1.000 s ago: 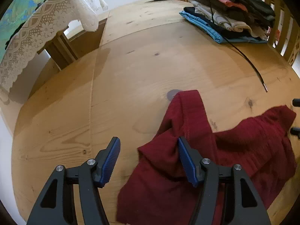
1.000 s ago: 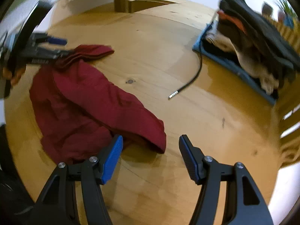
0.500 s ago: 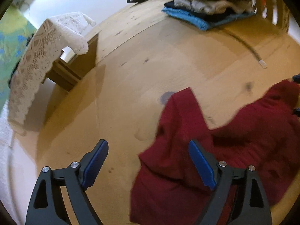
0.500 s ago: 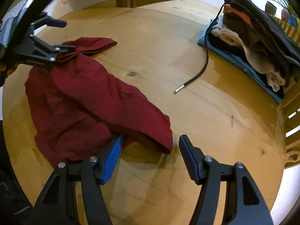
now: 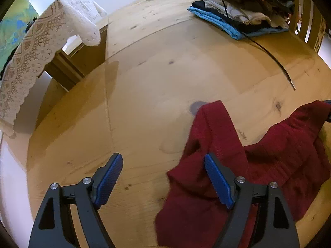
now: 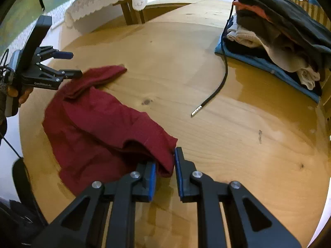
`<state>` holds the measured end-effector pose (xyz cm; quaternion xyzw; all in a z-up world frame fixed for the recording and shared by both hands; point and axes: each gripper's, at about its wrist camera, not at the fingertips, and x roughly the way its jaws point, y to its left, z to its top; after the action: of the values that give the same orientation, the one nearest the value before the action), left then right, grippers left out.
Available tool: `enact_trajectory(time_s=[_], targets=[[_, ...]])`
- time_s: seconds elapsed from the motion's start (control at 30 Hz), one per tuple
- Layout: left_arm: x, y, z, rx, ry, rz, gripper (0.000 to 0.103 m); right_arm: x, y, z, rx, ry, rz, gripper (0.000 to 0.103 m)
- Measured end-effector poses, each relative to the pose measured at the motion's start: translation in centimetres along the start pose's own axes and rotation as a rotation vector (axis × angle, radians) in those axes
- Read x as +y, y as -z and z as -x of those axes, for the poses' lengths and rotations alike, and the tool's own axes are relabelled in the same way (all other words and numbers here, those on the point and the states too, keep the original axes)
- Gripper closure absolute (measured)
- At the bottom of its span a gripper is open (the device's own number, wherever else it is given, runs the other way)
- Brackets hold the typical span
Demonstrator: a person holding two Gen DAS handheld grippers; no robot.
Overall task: Fold clothes
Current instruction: 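Close the left gripper on the red cloth edge while the right gripper holds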
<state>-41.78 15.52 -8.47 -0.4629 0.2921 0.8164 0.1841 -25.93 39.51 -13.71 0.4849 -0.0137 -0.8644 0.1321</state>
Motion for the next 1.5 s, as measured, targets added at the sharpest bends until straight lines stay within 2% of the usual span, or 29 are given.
enact_trajectory(time_s=[0.1, 0.3, 0.4, 0.47, 0.53, 0.7, 0.8, 0.87, 0.93, 1.07, 1.1, 1.17, 1.2, 1.23, 1.27, 1.3, 1.33, 1.37, 1.4, 1.43, 1.5], targets=[[-0.2, -1.1, 0.0, 0.007, -0.023, -0.032, 0.021, 0.4, 0.0, 0.5, -0.007, 0.002, 0.006, 0.087], [-4.1, -4.7, -3.2, 0.055, -0.07, -0.217, 0.019, 1.0, 0.5, 0.6, 0.002, -0.009, 0.021, 0.087], [-4.5, -5.5, -4.9, 0.079, -0.082, -0.279, 0.018, 0.7, 0.6, 0.5, 0.009, -0.017, 0.015, 0.087], [-4.4, -5.8, -5.8, 0.091, -0.082, -0.301, 0.017, 0.7, 0.7, 0.5, 0.01, -0.019, 0.015, 0.087], [-4.0, -6.1, -6.2, 0.081, -0.073, -0.304, 0.01, 0.6, 0.7, 0.4, 0.012, -0.022, 0.017, 0.087], [-3.6, -6.4, -5.4, 0.038, -0.095, -0.341, 0.01, 0.3, 0.8, 0.2, 0.023, -0.032, 0.01, 0.087], [-3.4, -6.6, -6.0, 0.047, -0.119, -0.368, 0.01, 0.2, 0.7, 0.0, 0.031, -0.03, 0.008, 0.087], [-3.5, -6.5, -6.8, 0.072, -0.103, -0.382, 0.01, 0.1, 0.7, -0.1, 0.034, -0.033, 0.001, 0.087], [-3.7, -6.3, -7.0, 0.059, -0.117, -0.401, 0.006, 0.1, 0.6, 0.0, 0.035, -0.029, 0.003, 0.087], [-4.4, -6.1, -6.8, 0.038, -0.129, -0.421, 0.006, 0.1, 0.3, -0.2, 0.043, -0.017, 0.01, 0.087], [-4.5, -5.9, -6.6, 0.035, -0.117, -0.423, 0.011, 0.1, 0.3, -0.3, 0.046, -0.012, 0.012, 0.087], [-4.6, -5.6, -6.6, 0.032, -0.084, -0.432, 0.043, 0.2, 0.2, -0.4, 0.048, -0.009, 0.017, 0.087], [-4.7, -5.4, -6.7, 0.034, -0.082, -0.444, 0.077, 0.3, 0.2, -0.4, 0.048, -0.01, 0.018, 0.087], [-5.1, -5.0, -7.3, 0.041, -0.121, -0.471, 0.099, 0.4, 0.2, -0.4, 0.049, -0.01, 0.021, 0.087], [-5.5, -4.6, -7.9, 0.048, -0.159, -0.498, 0.099, 0.5, 0.2, -0.4, 0.052, -0.01, 0.025, 0.087], [-5.7, -4.4, -8.2, 0.05, -0.188, -0.515, 0.093, 0.6, 0.2, -0.4, 0.055, -0.009, 0.028, 0.087], [-5.4, -4.6, -7.9, 0.035, -0.188, -0.502, 0.072, 0.7, 0.3, -0.4, 0.057, -0.009, 0.032, 0.087], [-5.2, -4.8, -7.6, 0.021, -0.189, -0.489, 0.059, 0.8, 0.3, -0.4, 0.06, -0.008, 0.035, 0.087], [-4.9, -5.0, -7.4, 0.006, -0.19, -0.476, 0.038, 0.8, 0.3, -0.4, 0.062, -0.007, 0.036, 0.087], [-4.5, -5.2, -7.1, 0.001, -0.171, -0.456, 0.032, 0.8, 0.3, -0.3, 0.063, -0.006, 0.037, 0.087], [-3.1, -6.0, -6.6, 0.035, -0.028, -0.381, 0.032, 0.8, 0.3, -0.1, 0.06, -0.009, 0.028, 0.087]])
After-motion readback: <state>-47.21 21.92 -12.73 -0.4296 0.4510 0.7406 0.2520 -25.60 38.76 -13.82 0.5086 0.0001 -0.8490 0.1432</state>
